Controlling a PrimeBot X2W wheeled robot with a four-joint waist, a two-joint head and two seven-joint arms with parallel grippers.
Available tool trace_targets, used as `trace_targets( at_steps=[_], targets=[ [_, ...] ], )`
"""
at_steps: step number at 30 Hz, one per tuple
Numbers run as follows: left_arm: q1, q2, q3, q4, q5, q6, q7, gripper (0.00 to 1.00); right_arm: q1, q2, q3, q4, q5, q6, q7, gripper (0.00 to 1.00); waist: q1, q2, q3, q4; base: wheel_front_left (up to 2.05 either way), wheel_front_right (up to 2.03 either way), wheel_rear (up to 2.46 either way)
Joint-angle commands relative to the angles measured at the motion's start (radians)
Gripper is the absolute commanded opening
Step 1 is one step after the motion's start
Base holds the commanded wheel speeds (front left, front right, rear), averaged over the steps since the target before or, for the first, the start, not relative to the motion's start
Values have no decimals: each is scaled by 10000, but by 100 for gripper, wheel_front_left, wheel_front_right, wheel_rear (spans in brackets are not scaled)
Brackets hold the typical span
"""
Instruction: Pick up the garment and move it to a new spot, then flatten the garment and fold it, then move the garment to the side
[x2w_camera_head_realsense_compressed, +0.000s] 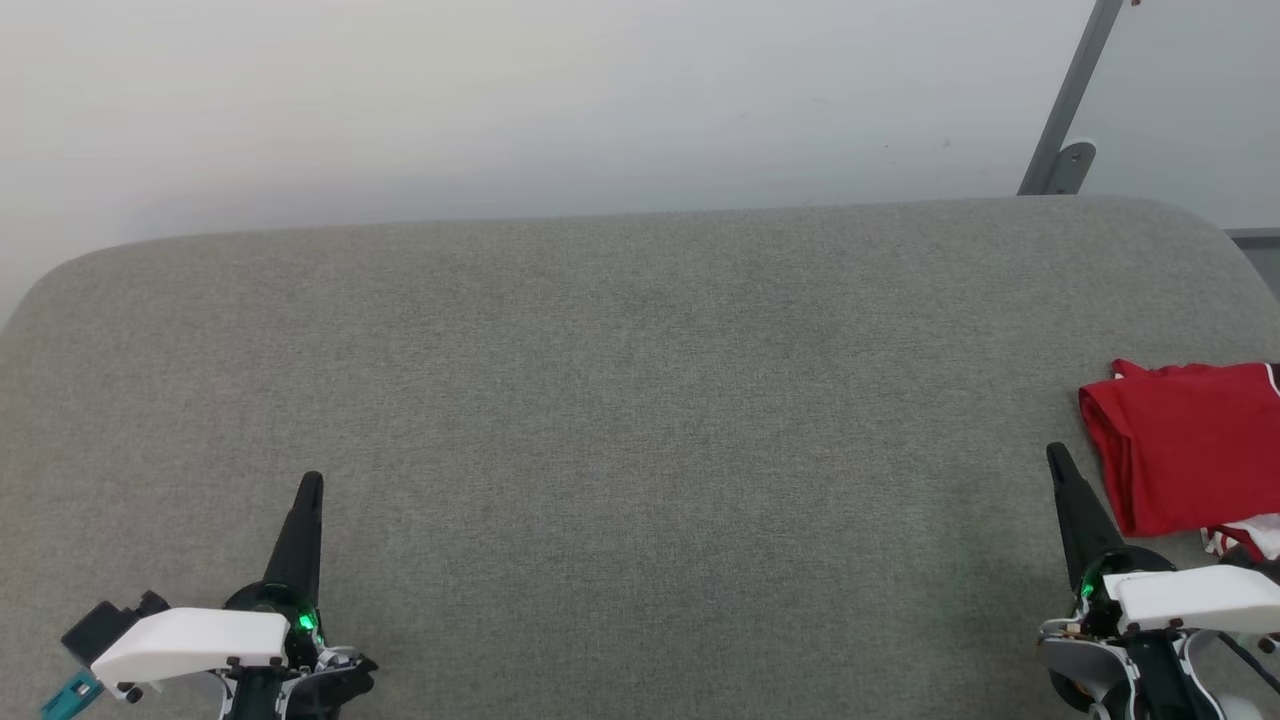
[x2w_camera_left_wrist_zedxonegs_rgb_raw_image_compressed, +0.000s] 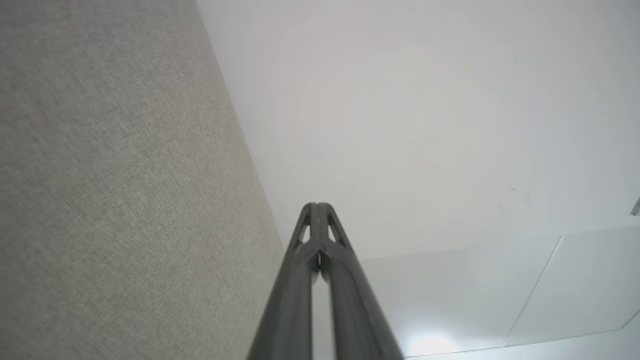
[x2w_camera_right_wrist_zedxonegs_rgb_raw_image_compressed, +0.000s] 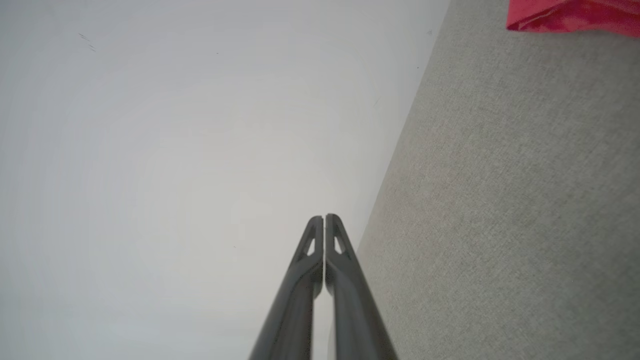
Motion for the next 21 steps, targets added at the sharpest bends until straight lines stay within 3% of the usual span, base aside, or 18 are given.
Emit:
trace_targets(
  at_steps=[1,21],
  targets=[
    [-170,16,45,8,-171,3,74,0,-144,37,19,-10,206,1,57,0,0,0,-1,-7,0,0,0],
    [-441,-121,158,183,-1400,4,456,0,-325,73,35,227,1542,0,238,0,0,0,-8,-114,0,0,0]
  ],
)
